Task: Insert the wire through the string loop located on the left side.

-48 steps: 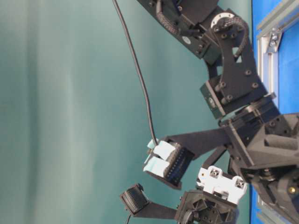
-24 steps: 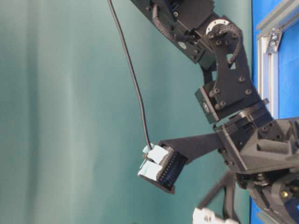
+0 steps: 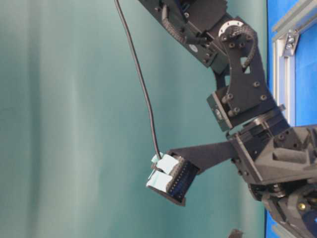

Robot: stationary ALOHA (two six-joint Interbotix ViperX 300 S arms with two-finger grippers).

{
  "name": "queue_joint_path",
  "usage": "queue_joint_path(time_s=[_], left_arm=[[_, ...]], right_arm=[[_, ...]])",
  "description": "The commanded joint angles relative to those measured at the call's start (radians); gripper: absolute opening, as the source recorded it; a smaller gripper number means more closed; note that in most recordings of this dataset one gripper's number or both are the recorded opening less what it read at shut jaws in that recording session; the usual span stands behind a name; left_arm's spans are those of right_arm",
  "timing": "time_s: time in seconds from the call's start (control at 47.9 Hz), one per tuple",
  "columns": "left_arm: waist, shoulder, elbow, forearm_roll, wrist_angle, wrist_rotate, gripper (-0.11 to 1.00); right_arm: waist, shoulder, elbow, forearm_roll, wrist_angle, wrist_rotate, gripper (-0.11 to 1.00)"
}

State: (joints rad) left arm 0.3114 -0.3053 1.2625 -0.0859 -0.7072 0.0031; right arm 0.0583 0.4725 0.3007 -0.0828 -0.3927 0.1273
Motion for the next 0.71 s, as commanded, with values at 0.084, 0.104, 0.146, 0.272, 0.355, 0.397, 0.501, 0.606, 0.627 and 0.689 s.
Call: queue_joint_path(time_s=[0.084,0.104,0.146,0.272,0.355,0.397,0.501,0.606,0.627,0.689], left_arm=[[0.005,-0.026,-0.012,0.003,0.032,0.0,0.0],[0.005,-0.025,-0.014,0.002,0.035,0.0,0.0],[0.005,-0.026,-0.014,0.002,0.037,0.0,0.0],[-0.014,-0.032,-0.011,0.003,0.037,-0.005,0.0],[-0.054,-0.043,-0.003,0.006,0.04,-0.006,0.0],[-0.077,-0.049,0.0,0.006,0.043,-0.008,0.0],[-0.14,-0.072,0.009,0.006,0.044,-0.012,0.0],[-0.204,-0.095,0.018,0.006,0.052,-0.014,0.0],[-0.216,-0.1,0.02,0.006,0.055,-0.014,0.0],[-0.261,-0.118,0.025,0.006,0.066,-0.014,0.0]], right_arm=[[0.0,-0.025,-0.018,0.002,-0.003,0.002,-0.1],[0.0,-0.025,-0.018,0.002,-0.003,0.002,-0.1],[0.0,-0.025,-0.018,0.002,-0.003,0.002,-0.1],[0.0,-0.025,-0.018,0.002,-0.003,0.0,-0.1],[0.0,-0.025,-0.018,0.002,-0.003,0.002,-0.1],[0.0,-0.025,-0.018,0.002,-0.003,0.002,-0.1],[0.0,-0.025,-0.018,0.002,-0.003,0.0,-0.1],[0.0,-0.025,-0.02,0.002,-0.003,0.0,-0.1],[0.0,-0.025,-0.02,0.002,-0.003,0.0,-0.1],[0.0,-0.025,-0.018,0.002,-0.003,0.0,-0.1]])
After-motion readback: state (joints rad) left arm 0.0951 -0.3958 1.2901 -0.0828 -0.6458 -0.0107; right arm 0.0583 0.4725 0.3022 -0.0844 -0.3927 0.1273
